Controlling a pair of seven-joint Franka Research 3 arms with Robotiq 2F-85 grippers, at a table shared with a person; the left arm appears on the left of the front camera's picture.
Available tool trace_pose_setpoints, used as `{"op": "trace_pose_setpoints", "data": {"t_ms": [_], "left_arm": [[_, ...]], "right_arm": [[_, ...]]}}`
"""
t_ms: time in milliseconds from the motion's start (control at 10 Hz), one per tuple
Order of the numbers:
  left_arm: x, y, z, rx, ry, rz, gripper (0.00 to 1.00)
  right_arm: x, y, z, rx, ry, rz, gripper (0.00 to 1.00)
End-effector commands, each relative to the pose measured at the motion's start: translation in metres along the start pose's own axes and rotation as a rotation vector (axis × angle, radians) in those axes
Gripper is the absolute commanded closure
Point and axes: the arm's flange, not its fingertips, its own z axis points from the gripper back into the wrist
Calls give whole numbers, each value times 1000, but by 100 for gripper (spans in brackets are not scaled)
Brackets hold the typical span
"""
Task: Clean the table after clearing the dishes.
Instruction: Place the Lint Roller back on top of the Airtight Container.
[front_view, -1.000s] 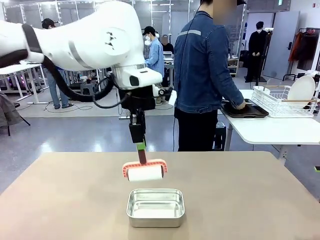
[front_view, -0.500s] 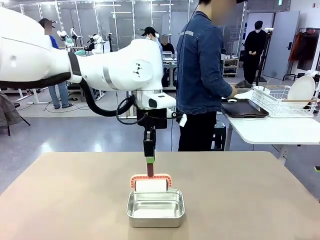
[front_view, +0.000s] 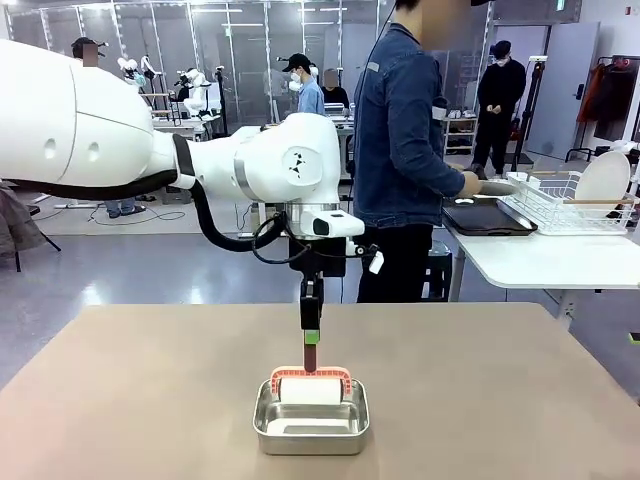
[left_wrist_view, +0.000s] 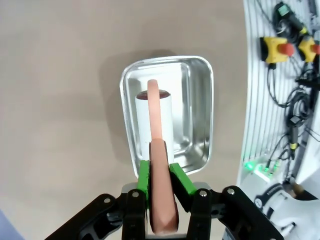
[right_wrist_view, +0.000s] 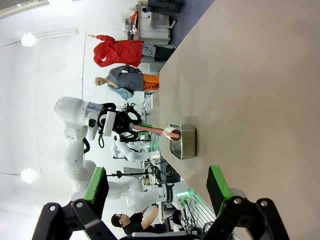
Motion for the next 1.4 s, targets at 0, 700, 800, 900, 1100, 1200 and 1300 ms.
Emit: {"op": "trace_pose_setpoints", "data": {"t_ms": [0, 700, 800, 900, 1100, 1200, 1300], "left_arm": [[-2, 3, -3, -22, 38, 13, 77], [-15, 27, -31, -70, 23, -1, 77], [-15, 27, -31, -69, 20, -4, 66], [-15, 27, -31, -63, 14, -8, 52], [-15, 27, -31, -60, 12, -2, 30], [-15, 26, -31, -56, 13, -1, 22], [-15, 27, -31, -54, 12, 0, 9]], "right_arm": [[-1, 2, 1, 4, -1, 15, 0], [-1, 2, 1, 4, -1, 15, 0], [-1, 2, 1, 4, -1, 15, 0], [-1, 2, 1, 4, -1, 15, 0], [-1, 2, 1, 4, -1, 15, 0], [-1, 2, 1, 4, -1, 15, 0], [-1, 2, 1, 4, -1, 15, 0]]}}
